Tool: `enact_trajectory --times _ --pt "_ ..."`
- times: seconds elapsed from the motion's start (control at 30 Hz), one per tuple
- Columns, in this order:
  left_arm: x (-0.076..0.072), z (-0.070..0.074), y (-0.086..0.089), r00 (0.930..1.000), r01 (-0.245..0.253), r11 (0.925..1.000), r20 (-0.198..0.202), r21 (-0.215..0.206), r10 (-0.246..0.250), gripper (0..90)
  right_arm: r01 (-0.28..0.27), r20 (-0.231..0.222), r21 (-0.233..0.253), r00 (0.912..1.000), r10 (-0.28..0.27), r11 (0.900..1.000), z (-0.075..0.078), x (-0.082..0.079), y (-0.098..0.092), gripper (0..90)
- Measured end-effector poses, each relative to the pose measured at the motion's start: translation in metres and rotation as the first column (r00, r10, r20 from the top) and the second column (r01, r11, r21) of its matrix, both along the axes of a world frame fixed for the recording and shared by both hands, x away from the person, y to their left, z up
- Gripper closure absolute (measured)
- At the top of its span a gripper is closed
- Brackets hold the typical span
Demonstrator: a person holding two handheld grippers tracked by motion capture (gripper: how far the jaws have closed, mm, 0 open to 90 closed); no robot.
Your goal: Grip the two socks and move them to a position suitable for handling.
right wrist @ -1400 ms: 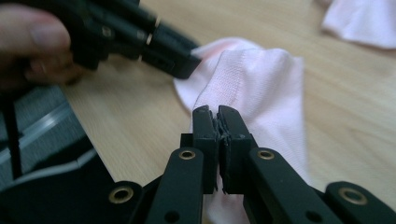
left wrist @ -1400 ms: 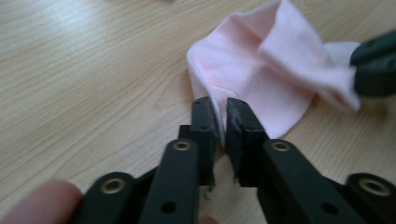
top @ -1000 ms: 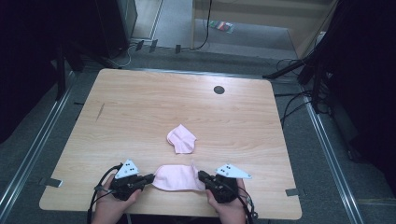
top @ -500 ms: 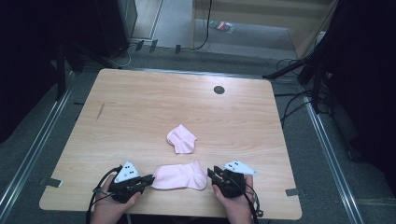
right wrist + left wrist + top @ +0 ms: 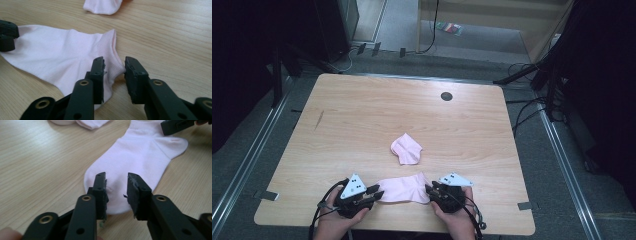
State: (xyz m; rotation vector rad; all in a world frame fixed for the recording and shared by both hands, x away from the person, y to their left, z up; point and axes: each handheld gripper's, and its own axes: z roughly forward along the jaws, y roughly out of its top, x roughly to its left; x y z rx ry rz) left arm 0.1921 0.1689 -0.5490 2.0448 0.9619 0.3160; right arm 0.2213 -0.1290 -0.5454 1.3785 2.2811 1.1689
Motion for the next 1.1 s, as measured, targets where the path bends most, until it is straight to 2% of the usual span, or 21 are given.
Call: enact_trajectory --times 0.13,0.23,0.27,0.3,0.33,0.37,0.4,0.43,0.47,0.53,0.7,0.8,0.83,0.87,0.9,1.0,1.1 --pt "0.0 -0.003 -0.002 0.9999 0.009 0.9996 -0.011 0.026 -0.009 64.6 -0.009 0.0 -0.003 1.0 0.009 1.0 -0.001 0.001 0.001 77.5" --pt "0.001 -0.003 -0.002 0.9997 -0.002 0.9998 -0.023 0.018 0.002 64.4 -0.018 -0.004 -0.007 0.9998 0.018 1.0 -0.002 0.001 0.002 81.7" --pt "0.001 -0.003 -0.002 0.9997 -0.004 0.9999 -0.025 0.015 0.004 68.3 -0.02 -0.004 -0.009 0.9998 0.02 1.0 -0.002 0.001 0.001 83.2" --pt "0.001 -0.003 -0.001 0.9998 -0.007 0.9996 -0.018 0.028 0.007 68.3 -0.022 -0.006 -0.008 0.9997 0.022 1.0 -0.002 0.001 0.001 84.4" --pt "0.001 -0.003 -0.001 0.9998 -0.016 0.9992 -0.014 0.036 0.016 81.9 -0.023 -0.01 -0.008 0.9997 0.023 1.0 -0.002 0.001 0.0 85.4" --pt "0.001 -0.004 0.0 0.9995 -0.011 0.9997 -0.028 0.023 0.012 81.9 -0.023 -0.01 -0.008 0.9997 0.023 1.0 -0.002 0.001 0.0 85.4" --pt "0.002 -0.003 0.0 0.9991 -0.002 0.9999 -0.042 0.017 0.003 86.8 -0.023 -0.013 -0.005 0.9997 0.023 1.0 -0.002 0.002 0.0 85.6" --pt "0.001 -0.003 -0.001 0.9994 0.004 0.9996 -0.034 0.028 -0.003 87.8 -0.022 -0.016 -0.003 0.9996 0.022 1.0 -0.002 0.002 -0.001 85.9" --pt "-0.002 -0.001 -0.003 0.9995 0.018 0.9982 -0.026 0.058 -0.017 88.8 -0.017 -0.016 -0.008 0.9997 0.016 1.0 -0.001 0.002 -0.002 86.4" --pt "-0.003 -0.001 -0.004 0.9992 0.027 0.9978 -0.03 0.061 -0.025 89.0 -0.013 -0.019 -0.007 0.9997 0.013 1.0 -0.001 0.002 -0.003 86.6" --pt "-0.003 -0.001 -0.003 0.9974 0.035 0.9992 -0.064 0.021 -0.033 88.2 -0.006 -0.034 0.001 0.9994 0.006 1.0 0.002 0.003 -0.011 86.7" --pt "-0.002 -0.001 -0.002 0.9971 0.043 0.999 -0.063 -0.008 -0.044 78.1 -0.018 -0.017 0.0 0.9997 0.018 1.0 0.002 0.002 -0.011 84.5" --pt "-0.003 0.0 -0.002 0.9974 0.045 0.9988 -0.056 -0.021 -0.046 72.6 -0.013 -0.013 0.008 0.9998 0.013 1.0 0.003 0.002 -0.011 81.5" --pt "-0.004 0.003 -0.001 0.9982 0.05 0.9979 -0.03 -0.041 -0.052 68.8 -0.01 -0.007 0.012 0.9999 0.01 1.0 0.004 0.002 -0.011 77.1" --pt "-0.005 0.006 0.0 0.9987 0.047 0.9966 -0.013 -0.067 -0.048 62.3 0.005 0.002 0.026 1.0 -0.005 1.0 0.007 0.001 -0.012 69.3" --pt "-0.005 0.011 0.005 0.9992 0.039 0.9884 0.005 -0.147 -0.039 53.2 0.028 0.038 0.055 0.9988 -0.03 0.998 0.014 0.001 -0.014 61.1" --pt "-0.003 0.012 0.01 0.9998 0.017 0.9838 0.017 -0.179 -0.014 46.0 0.037 0.08 0.05 0.9959 -0.041 0.998 0.019 0.001 -0.011 58.7"
